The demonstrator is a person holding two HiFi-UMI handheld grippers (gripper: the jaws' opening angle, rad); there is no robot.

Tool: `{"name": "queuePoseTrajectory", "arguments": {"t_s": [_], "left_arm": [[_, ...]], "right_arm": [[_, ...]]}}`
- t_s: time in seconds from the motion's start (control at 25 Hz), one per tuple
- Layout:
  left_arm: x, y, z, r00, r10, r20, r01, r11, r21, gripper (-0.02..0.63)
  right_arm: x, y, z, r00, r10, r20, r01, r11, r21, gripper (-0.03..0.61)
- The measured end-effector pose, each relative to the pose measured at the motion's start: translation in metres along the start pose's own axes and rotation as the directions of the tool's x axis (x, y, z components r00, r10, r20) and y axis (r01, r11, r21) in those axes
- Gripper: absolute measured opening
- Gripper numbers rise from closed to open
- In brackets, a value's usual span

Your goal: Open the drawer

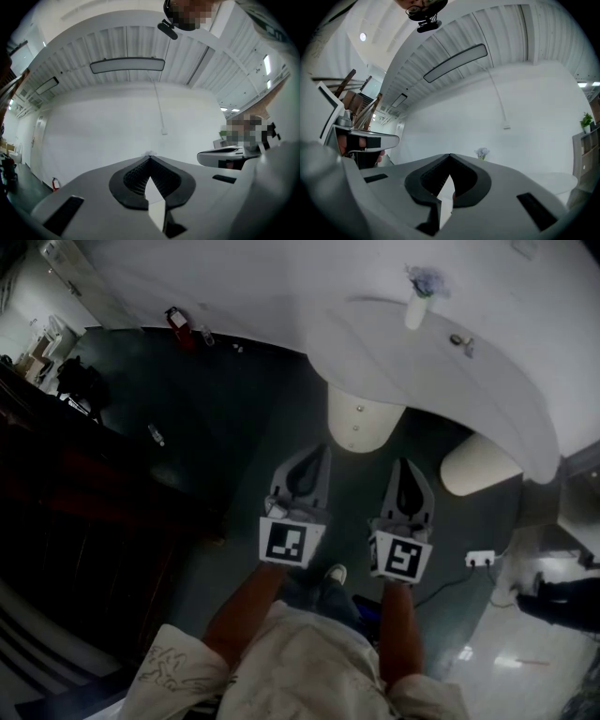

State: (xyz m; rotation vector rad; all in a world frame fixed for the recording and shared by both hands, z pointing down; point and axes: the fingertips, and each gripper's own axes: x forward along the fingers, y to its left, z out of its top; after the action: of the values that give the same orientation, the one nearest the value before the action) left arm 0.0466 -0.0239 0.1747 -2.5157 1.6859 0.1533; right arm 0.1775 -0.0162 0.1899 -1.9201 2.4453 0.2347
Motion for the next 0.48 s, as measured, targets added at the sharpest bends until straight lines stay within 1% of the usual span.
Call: {"name": "queuePoseTrajectory", "arguments": {"t_s": [0.12,0.24,0.48], "left_arm": [[0.018,0.014,-0.007,1.0,0.006,-0.016,-0.006,1.0,-0.012,0.002],[0.033,0.032,-0.016,1.0,0.004,-0.015,-0.004,1.0,-0.021,0.002],[0.073,0.079,-0.035,0.999,-0.048,-0.003,0.048,0.999,-0.024,0.002]], "right_arm": [[0.022,0.003,-0.008,1.0,0.008,-0.018,-0.008,1.0,-0.012,-0.002],[0.043,0.01,-0.016,1.0,-0.001,-0.029,0.0,1.0,-0.011,-0.002],[0.098,0.028,-0.039,0.997,-0.058,-0.059,0.056,0.998,-0.03,-0.002]]}}
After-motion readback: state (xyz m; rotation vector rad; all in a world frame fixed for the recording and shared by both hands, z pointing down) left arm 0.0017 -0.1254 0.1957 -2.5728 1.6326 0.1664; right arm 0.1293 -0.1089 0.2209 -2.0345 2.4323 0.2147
